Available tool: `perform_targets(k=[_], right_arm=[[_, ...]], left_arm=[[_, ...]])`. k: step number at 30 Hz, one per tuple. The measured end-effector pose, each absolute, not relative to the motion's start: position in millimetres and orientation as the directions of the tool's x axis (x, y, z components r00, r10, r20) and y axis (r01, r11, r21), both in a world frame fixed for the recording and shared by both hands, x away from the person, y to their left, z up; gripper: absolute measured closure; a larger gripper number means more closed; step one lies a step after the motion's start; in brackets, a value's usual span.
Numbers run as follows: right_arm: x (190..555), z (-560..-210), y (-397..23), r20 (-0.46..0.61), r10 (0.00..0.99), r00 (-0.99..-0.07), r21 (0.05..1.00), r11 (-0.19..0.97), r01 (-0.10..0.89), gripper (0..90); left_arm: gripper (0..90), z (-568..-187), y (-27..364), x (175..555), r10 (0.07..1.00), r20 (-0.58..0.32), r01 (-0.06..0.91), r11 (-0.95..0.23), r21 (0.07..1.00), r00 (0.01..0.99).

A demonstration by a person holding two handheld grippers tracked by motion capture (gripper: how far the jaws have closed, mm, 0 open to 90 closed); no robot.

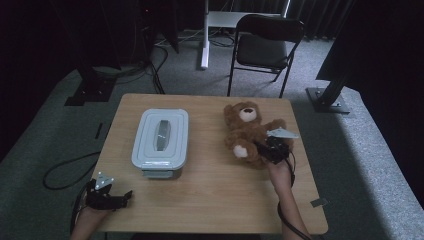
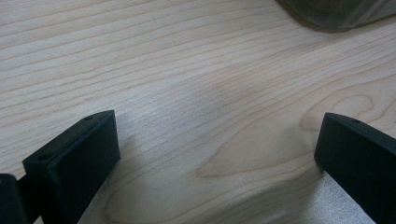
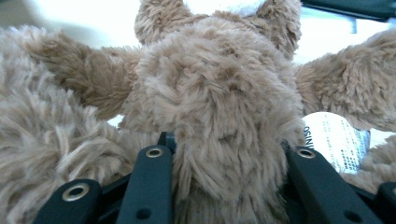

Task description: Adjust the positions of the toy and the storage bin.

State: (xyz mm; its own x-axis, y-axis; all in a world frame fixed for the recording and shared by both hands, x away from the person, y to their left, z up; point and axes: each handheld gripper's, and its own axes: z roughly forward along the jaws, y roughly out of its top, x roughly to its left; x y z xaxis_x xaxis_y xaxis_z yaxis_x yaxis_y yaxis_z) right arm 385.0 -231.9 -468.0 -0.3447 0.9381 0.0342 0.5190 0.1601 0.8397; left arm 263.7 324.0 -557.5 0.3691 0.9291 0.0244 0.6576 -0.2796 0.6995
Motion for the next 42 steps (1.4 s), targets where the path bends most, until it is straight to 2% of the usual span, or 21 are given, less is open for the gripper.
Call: perform_targets(k=[5,6,9,11,13,17,23,29,32,36,42], right_arm=[[406.6,-466.4,-253.0,0.049,0.981,-0.187,0.835,0.062,0.547,65.4],[406.6,-466.4,-253.0,0.049,0.981,-0.187,0.835,0.062,0.547,65.4],[422.0,-469.6,-263.1,0.064,0.993,-0.095,0.831,-0.001,0.556,63.8],[425.8,-472.6,-265.5,0.076,0.994,-0.081,0.825,-0.017,0.565,62.4],[435.8,-490.5,-267.6,0.090,0.994,-0.054,0.781,-0.037,0.624,50.5],[432.5,-498.6,-272.2,0.143,0.988,-0.057,0.791,-0.080,0.607,29.7],[428.3,-489.3,-275.6,0.142,0.987,-0.072,0.782,-0.068,0.619,11.2],[415.8,-472.7,-279.4,0.163,0.981,-0.103,0.810,-0.074,0.582,11.4],[410.1,-464.9,-274.8,0.141,0.983,-0.114,0.827,-0.054,0.559,13.0],[401.9,-448.8,-254.1,0.134,0.975,-0.180,0.851,-0.020,0.525,12.8],[393.2,-436.3,-207.1,0.061,0.955,-0.289,0.879,0.086,0.468,12.8]], left_arm=[[0.7,-557.6,323.9,263.7,0.929,0.024,0.658,-0.278,0.700,0.368],[0.7,-557.6,323.9,263.7,0.929,0.024,0.658,-0.278,0.700,0.368],[0.7,-557.6,323.9,263.8,0.929,0.024,0.657,-0.279,0.700,0.369],[0.7,-557.5,323.9,263.8,0.929,0.024,0.657,-0.279,0.700,0.369],[0.7,-557.5,324.0,263.7,0.929,0.024,0.658,-0.279,0.699,0.369],[0.7,-557.5,324.0,263.8,0.929,0.025,0.658,-0.281,0.699,0.370],[0.6,-557.1,324.3,264.4,0.926,0.002,0.654,-0.268,0.707,0.378],[0.6,-552.4,327.4,266.7,0.940,-0.008,0.636,-0.224,0.739,0.341],[0.6,-549.1,330.3,269.4,0.947,-0.007,0.627,-0.208,0.751,0.322],[0.7,-543.2,333.9,278.1,0.955,0.007,0.618,-0.197,0.761,0.295],[0.7,-539.4,331.9,292.5,0.952,0.040,0.615,-0.227,0.755,0.302]])
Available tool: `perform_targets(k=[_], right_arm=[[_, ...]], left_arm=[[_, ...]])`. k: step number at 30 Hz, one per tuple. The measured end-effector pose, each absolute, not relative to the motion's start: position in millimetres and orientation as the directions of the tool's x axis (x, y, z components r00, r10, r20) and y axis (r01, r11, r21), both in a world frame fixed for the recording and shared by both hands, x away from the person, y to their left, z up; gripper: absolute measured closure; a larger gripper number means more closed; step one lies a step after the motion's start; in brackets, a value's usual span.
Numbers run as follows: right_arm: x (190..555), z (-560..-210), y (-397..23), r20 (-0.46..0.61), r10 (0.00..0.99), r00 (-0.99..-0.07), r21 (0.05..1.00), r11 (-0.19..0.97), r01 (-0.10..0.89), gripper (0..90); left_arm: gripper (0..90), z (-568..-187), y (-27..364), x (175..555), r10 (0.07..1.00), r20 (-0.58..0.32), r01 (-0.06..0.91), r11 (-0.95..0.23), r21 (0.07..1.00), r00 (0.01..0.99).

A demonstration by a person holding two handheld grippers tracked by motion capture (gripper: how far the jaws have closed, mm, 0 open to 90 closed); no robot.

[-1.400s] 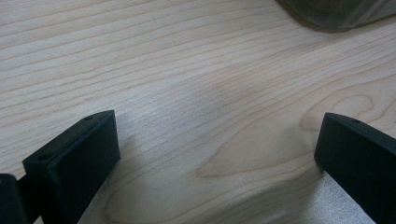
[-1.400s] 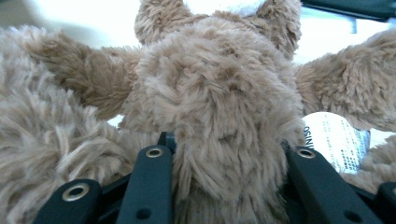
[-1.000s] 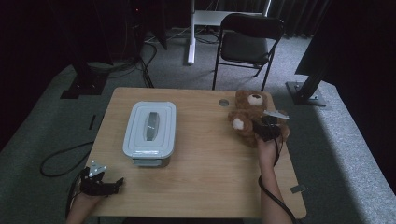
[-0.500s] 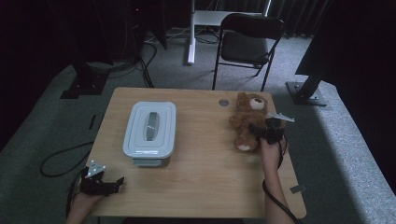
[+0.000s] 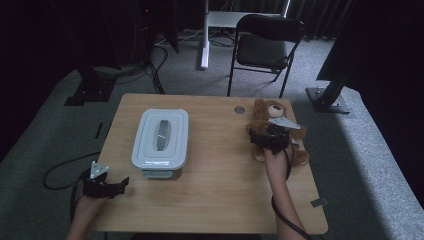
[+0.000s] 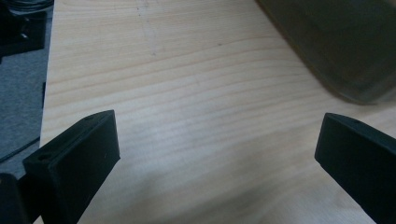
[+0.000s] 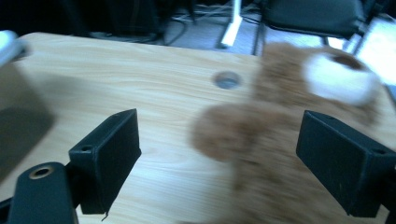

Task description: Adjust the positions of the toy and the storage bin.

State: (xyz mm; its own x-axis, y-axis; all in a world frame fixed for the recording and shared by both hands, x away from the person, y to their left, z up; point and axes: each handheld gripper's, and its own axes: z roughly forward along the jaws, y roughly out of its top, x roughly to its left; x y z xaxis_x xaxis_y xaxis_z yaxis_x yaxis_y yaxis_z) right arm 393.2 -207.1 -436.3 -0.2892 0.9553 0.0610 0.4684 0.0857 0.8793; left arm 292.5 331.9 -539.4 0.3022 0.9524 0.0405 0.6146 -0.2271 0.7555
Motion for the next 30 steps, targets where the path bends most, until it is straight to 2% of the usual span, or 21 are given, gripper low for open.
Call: perform_targets(k=[6,8,10,18,27,30], right_arm=[[393.5,-441.5,-155.1,0.043,0.921,-0.388,0.878,0.151,0.455,13.0],[394.7,-443.3,-149.4,0.040,0.917,-0.396,0.875,0.159,0.457,13.0],[400.5,-452.4,-126.0,0.048,0.901,-0.431,0.864,0.179,0.470,13.0],[424.3,-485.0,-81.3,0.105,0.869,-0.483,0.817,0.201,0.540,13.0],[441.3,-512.0,-48.8,0.144,0.834,-0.533,0.771,0.243,0.588,12.7],[445.7,-516.1,-46.4,0.176,0.825,-0.537,0.761,0.232,0.606,12.7]], left_arm=[[0.6,-540.1,328.5,310.1,0.956,0.049,0.621,-0.227,0.750,0.291],[0.7,-539.9,329.2,317.6,0.959,0.043,0.620,-0.215,0.754,0.280],[0.7,-539.3,329.3,324.2,0.960,0.058,0.621,-0.223,0.752,0.275],[0.7,-533.2,327.5,350.5,0.961,0.071,0.618,-0.228,0.752,0.268],[0.6,-527.6,314.5,369.1,0.937,0.081,0.580,-0.275,0.767,0.339],[0.6,-525.0,307.1,369.5,0.924,0.060,0.565,-0.281,0.776,0.377]])
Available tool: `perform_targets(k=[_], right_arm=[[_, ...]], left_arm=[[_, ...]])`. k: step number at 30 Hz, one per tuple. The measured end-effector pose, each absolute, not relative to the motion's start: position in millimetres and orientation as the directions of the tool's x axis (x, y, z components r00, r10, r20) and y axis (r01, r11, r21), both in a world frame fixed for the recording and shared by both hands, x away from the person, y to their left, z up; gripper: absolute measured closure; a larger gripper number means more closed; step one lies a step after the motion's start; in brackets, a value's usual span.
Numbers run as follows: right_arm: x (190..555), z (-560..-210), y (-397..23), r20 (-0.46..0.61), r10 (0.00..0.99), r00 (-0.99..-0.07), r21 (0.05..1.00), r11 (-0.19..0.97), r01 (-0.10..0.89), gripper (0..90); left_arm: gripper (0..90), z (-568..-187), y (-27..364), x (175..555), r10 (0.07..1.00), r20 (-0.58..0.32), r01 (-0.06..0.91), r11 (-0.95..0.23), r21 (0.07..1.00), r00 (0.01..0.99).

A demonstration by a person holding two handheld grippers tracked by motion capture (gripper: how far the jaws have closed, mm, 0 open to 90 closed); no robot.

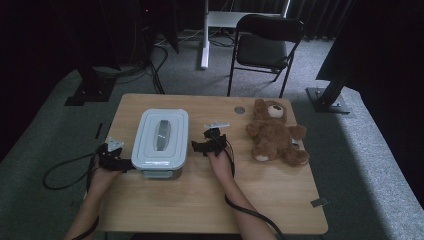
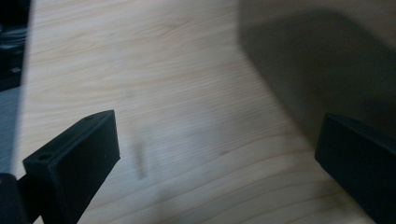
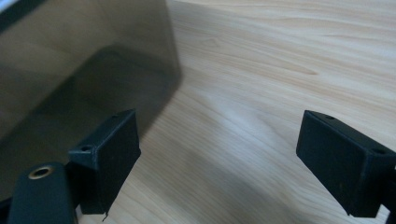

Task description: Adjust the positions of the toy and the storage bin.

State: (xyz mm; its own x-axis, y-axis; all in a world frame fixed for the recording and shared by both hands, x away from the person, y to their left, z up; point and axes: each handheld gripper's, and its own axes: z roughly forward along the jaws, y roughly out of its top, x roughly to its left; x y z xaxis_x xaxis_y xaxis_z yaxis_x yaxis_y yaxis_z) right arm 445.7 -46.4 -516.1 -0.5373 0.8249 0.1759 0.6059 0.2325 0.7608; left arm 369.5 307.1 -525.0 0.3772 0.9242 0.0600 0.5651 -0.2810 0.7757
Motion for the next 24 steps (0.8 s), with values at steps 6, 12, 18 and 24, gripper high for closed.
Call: perform_targets(k=[6,12,18,24], right_arm=[[449.3,-523.4,-48.0,0.193,0.807,-0.558,0.753,0.243,0.611,12.6],[451.1,-521.0,-58.1,0.220,0.785,-0.579,0.768,0.227,0.599,12.4],[456.4,-519.9,-60.5,0.241,0.766,-0.596,0.773,0.220,0.595,12.4],[462.9,-523.1,-64.7,0.233,0.776,-0.586,0.766,0.225,0.602,12.3]], left_arm=[[1.0,-523.7,296.3,366.2,0.920,0.067,0.568,-0.294,0.769,0.386],[1.0,-522.2,286.2,364.8,0.906,0.066,0.569,-0.318,0.758,0.418],[1.0,-520.3,272.2,365.0,0.887,0.058,0.554,-0.335,0.762,0.457],[1.0,-516.4,266.5,368.3,0.875,0.065,0.542,-0.354,0.762,0.480]])
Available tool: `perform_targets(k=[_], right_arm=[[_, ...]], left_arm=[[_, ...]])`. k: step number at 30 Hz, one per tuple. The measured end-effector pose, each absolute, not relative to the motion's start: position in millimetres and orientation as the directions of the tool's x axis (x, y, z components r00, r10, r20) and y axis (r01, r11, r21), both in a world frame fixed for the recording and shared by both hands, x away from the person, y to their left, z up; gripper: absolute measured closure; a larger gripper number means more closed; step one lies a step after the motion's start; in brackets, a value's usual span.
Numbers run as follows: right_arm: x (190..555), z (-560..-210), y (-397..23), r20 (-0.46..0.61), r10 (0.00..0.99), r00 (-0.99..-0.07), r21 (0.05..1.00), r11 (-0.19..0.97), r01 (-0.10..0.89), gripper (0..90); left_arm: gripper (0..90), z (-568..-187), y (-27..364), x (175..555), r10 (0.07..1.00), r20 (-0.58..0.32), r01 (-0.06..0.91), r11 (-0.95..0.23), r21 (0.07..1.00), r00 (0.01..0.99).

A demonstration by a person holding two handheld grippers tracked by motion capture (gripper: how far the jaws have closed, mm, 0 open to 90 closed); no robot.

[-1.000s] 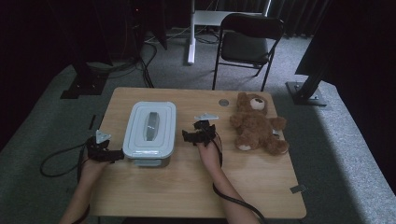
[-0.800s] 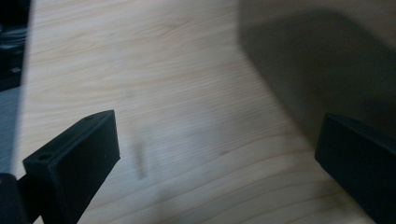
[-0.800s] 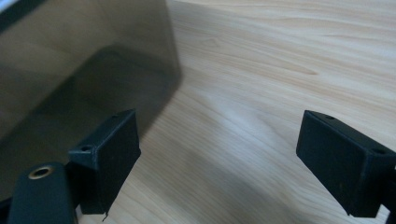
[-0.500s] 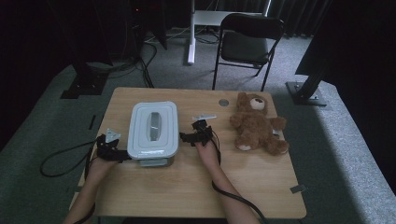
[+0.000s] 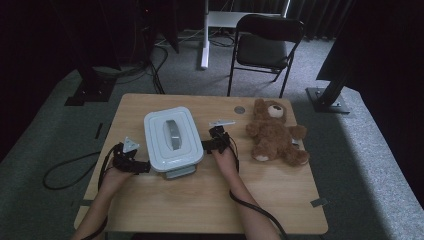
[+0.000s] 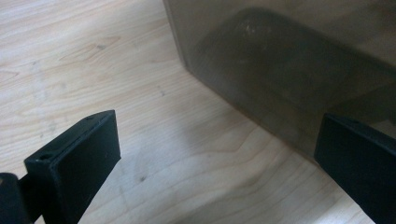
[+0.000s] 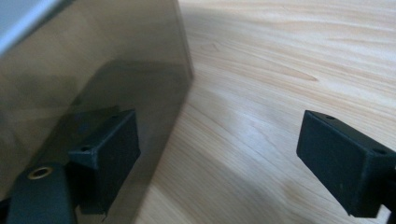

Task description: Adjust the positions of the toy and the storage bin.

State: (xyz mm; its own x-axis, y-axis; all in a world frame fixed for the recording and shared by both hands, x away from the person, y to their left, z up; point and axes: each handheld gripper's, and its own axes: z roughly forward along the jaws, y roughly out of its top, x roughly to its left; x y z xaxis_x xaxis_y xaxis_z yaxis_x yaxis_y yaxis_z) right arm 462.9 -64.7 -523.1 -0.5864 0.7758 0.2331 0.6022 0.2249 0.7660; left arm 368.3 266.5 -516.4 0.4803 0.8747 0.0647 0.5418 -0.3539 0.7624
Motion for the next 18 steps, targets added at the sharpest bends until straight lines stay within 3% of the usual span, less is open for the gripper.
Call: perform_targets(k=[18], right_arm=[[478.9,-520.7,-57.7,0.233,0.777,-0.585,0.748,0.242,0.619,14.0]], left_arm=[[1.0,-509.5,272.6,387.8,0.909,0.029,0.573,-0.286,0.768,0.415]])
